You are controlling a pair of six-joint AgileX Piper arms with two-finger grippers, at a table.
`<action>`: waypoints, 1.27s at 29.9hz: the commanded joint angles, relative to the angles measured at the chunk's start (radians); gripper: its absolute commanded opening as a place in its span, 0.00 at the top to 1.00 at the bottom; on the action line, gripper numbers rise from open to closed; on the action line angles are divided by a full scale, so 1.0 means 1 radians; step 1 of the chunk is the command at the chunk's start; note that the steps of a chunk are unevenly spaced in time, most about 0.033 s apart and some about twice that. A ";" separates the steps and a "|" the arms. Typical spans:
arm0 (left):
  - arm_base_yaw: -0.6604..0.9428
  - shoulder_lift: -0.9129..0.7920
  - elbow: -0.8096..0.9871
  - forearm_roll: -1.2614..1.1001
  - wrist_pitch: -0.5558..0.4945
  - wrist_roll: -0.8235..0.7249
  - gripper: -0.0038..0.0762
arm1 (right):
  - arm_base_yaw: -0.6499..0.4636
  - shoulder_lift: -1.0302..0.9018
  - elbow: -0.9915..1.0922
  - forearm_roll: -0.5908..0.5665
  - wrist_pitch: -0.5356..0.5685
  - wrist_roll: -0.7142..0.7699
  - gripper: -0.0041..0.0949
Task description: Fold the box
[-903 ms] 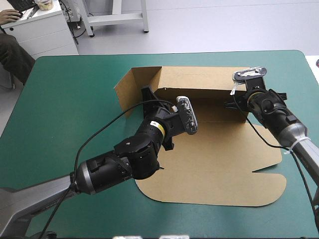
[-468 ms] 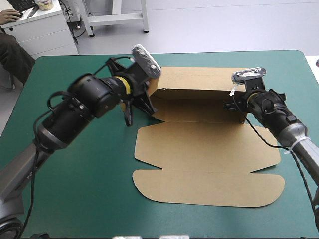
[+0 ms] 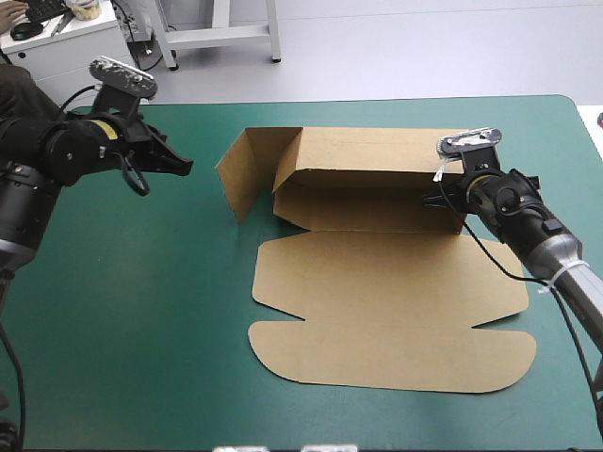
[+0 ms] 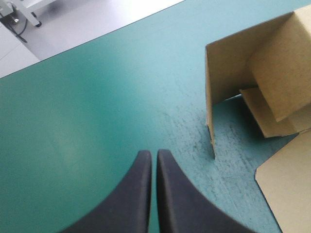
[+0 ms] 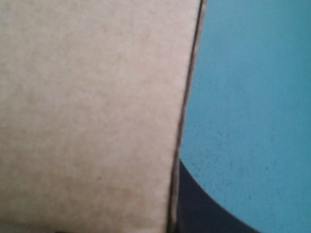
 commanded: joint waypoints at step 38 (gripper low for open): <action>0.027 -0.296 0.348 0.035 -0.222 -0.005 0.96 | -0.004 -0.113 -0.201 0.467 0.543 -0.452 0.98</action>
